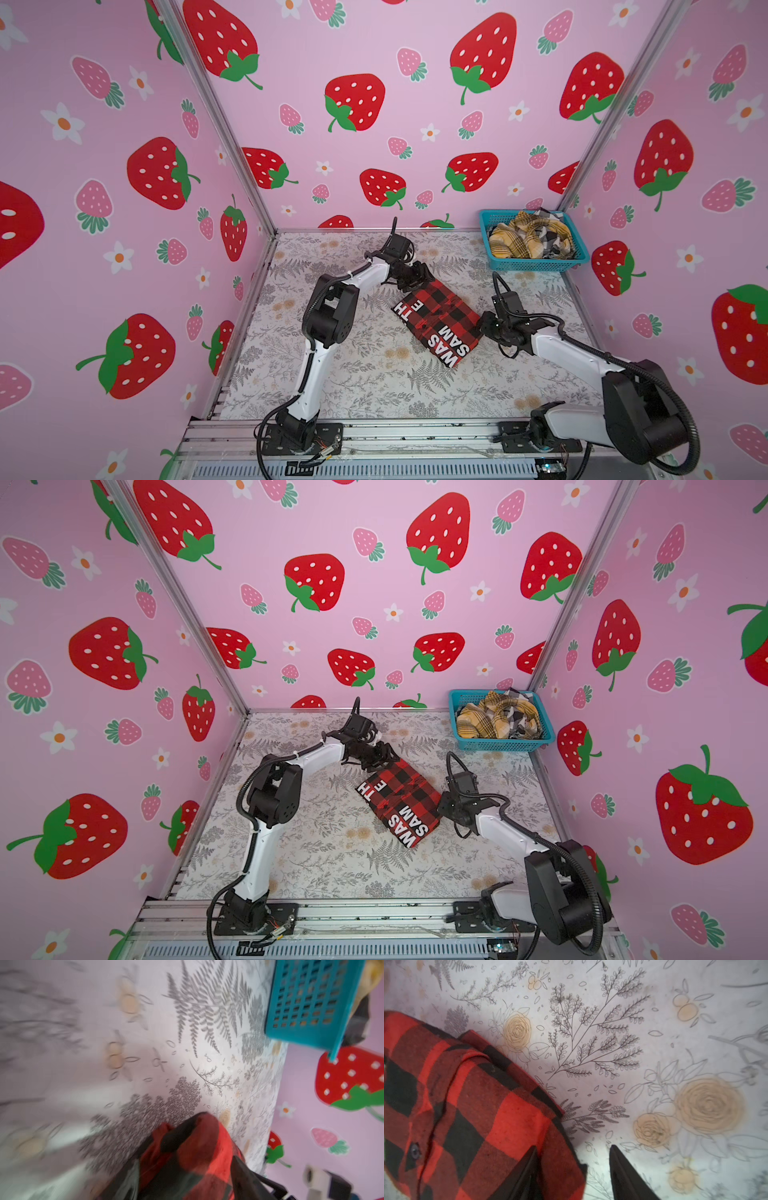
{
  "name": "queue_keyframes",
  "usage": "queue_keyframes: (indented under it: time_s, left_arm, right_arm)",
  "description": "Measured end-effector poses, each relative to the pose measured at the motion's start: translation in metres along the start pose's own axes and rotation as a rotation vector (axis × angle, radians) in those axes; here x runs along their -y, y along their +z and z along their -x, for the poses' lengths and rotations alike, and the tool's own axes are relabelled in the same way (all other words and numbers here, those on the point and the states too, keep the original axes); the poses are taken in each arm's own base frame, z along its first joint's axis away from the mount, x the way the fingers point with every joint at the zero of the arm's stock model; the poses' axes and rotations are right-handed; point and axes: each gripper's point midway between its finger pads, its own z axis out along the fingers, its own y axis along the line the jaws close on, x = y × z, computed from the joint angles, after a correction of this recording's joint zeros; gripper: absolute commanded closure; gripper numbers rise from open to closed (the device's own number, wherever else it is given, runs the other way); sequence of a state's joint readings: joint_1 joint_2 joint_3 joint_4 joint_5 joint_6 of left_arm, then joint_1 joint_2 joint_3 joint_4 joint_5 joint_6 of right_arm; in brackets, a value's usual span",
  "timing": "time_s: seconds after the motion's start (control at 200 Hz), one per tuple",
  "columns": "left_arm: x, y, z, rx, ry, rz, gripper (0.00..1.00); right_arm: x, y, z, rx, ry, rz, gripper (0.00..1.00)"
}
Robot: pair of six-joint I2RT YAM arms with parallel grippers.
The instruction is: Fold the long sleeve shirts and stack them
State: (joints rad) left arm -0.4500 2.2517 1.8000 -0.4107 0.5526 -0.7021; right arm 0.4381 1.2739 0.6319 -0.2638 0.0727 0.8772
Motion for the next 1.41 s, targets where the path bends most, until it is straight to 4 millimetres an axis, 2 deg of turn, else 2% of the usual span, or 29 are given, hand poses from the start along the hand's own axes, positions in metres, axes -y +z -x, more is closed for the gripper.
queue_keyframes:
  time_s: [0.085, 0.15, 0.18, 0.24, 0.3, 0.35, 0.39, 0.455, 0.505, 0.605, 0.67, 0.74, 0.88, 0.986, 1.036, 1.131, 1.211, 1.296, 1.351, 1.406]
  left_arm:
    - [0.01, -0.051, 0.018, 0.096, 0.015, 0.016, 0.23]
    - [0.023, -0.101, 0.027, 0.197, 0.045, 0.023, 0.25]
    - [0.03, -0.121, 0.026, 0.233, 0.062, 0.019, 0.27]
    - [0.046, -0.154, 0.016, 0.289, 0.099, -0.002, 0.32]
    - [0.055, -0.169, 0.0, 0.3, 0.124, -0.022, 0.4]
    - [0.053, -0.167, -0.012, 0.284, 0.129, -0.024, 0.46]
    - [0.048, -0.157, -0.019, 0.255, 0.123, -0.022, 0.49]
    - [0.03, -0.129, -0.028, 0.185, 0.096, -0.001, 0.49]
    - [0.01, -0.103, -0.035, 0.123, 0.063, 0.027, 0.5]
    - [-0.025, -0.06, -0.05, 0.014, 0.002, 0.081, 0.51]
    - [-0.039, -0.042, -0.058, -0.031, -0.025, 0.1, 0.51]
    - [-0.044, -0.031, -0.065, -0.065, -0.037, 0.101, 0.53]
    - [-0.038, -0.02, -0.074, -0.091, -0.034, 0.084, 0.56]
    - [-0.035, -0.017, -0.078, -0.098, -0.037, 0.086, 0.63]
    - [-0.038, -0.016, -0.081, -0.101, -0.049, 0.1, 0.66]
    - [-0.057, -0.021, -0.099, -0.124, -0.092, 0.163, 0.66]
    - [-0.077, -0.033, -0.125, -0.15, -0.133, 0.22, 0.65]
    - [-0.092, -0.054, -0.158, -0.177, -0.177, 0.253, 0.6]
    - [-0.096, -0.067, -0.177, -0.191, -0.197, 0.26, 0.56]
    - [-0.094, -0.079, -0.187, -0.192, -0.203, 0.262, 0.5]
  right_arm:
    - [-0.003, -0.018, 0.012, 0.031, -0.017, -0.019, 0.41]
    - [-0.014, -0.034, 0.024, 0.068, -0.046, -0.018, 0.46]
    - [-0.02, -0.04, 0.027, 0.079, -0.064, -0.012, 0.48]
    - [-0.044, -0.05, 0.025, 0.08, -0.127, 0.027, 0.6]
    - [-0.07, -0.055, 0.013, 0.055, -0.216, 0.069, 0.67]
    - [-0.093, -0.056, -0.002, 0.023, -0.276, 0.103, 0.72]
    - [-0.109, -0.055, -0.019, -0.014, -0.337, 0.126, 0.73]
    - [-0.124, -0.051, -0.046, -0.071, -0.408, 0.148, 0.73]
    - [-0.125, -0.048, -0.065, -0.118, -0.447, 0.147, 0.73]
    - [-0.111, -0.035, -0.089, -0.193, -0.477, 0.113, 0.73]
    - [-0.096, -0.025, -0.102, -0.246, -0.486, 0.07, 0.74]
    - [-0.08, -0.015, -0.116, -0.303, -0.497, 0.03, 0.74]
    - [-0.058, -0.007, -0.132, -0.372, -0.501, -0.012, 0.74]
    - [-0.046, -0.003, -0.132, -0.396, -0.483, -0.024, 0.74]
    - [-0.04, -0.001, -0.126, -0.395, -0.466, -0.025, 0.73]
    - [-0.03, 0.003, -0.109, -0.376, -0.443, -0.039, 0.71]
    - [-0.026, 0.007, -0.093, -0.354, -0.442, -0.054, 0.71]
    - [-0.035, 0.011, -0.074, -0.323, -0.478, -0.053, 0.69]
    - [-0.048, 0.01, -0.06, -0.294, -0.509, -0.042, 0.69]
    - [-0.066, 0.005, -0.043, -0.251, -0.533, -0.018, 0.68]
